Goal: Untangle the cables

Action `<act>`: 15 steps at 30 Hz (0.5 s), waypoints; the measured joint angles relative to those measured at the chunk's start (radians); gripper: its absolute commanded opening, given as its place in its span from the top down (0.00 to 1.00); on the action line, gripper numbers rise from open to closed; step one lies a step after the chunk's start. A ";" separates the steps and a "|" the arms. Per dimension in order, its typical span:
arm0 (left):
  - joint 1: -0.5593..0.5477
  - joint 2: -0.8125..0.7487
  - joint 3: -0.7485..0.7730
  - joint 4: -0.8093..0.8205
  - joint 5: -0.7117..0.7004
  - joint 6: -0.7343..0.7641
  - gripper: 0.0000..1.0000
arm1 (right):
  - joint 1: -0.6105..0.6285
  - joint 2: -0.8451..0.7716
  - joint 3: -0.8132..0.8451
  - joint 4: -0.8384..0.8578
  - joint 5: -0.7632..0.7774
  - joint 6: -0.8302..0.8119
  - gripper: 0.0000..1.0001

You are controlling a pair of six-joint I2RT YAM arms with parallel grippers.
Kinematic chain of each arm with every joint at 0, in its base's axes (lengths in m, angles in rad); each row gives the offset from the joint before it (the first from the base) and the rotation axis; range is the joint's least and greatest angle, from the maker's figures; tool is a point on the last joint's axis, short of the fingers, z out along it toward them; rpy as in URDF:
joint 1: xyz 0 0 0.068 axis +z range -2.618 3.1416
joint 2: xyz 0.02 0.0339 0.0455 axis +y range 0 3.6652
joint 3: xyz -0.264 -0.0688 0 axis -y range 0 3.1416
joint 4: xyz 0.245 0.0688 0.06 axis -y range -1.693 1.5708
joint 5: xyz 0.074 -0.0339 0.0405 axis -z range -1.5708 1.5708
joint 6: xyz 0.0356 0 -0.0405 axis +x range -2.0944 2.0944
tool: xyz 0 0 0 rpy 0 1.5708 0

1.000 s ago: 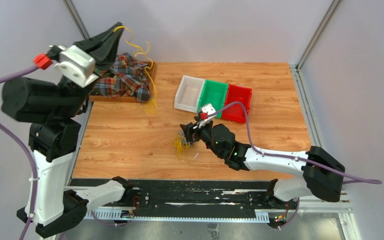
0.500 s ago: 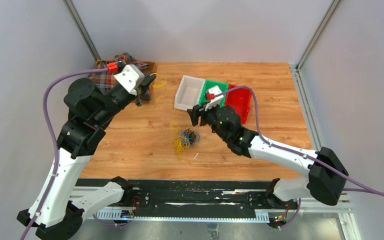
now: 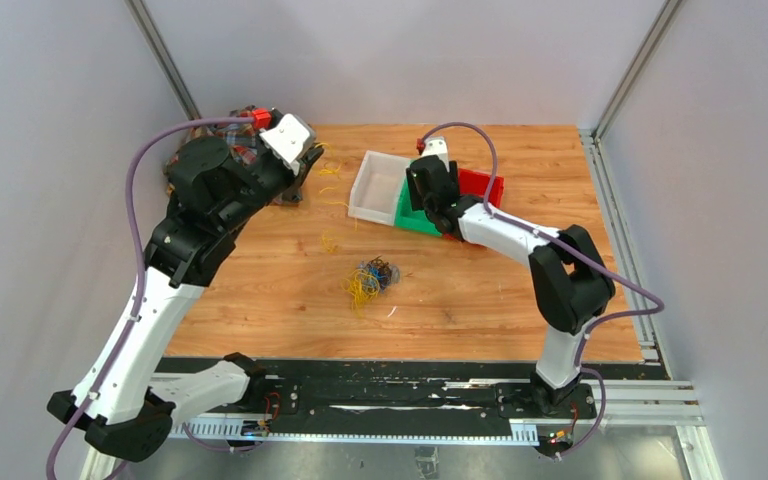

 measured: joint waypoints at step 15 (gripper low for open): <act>0.000 -0.039 0.000 -0.050 0.021 0.021 1.00 | -0.126 0.127 0.069 -0.116 -0.008 0.003 0.63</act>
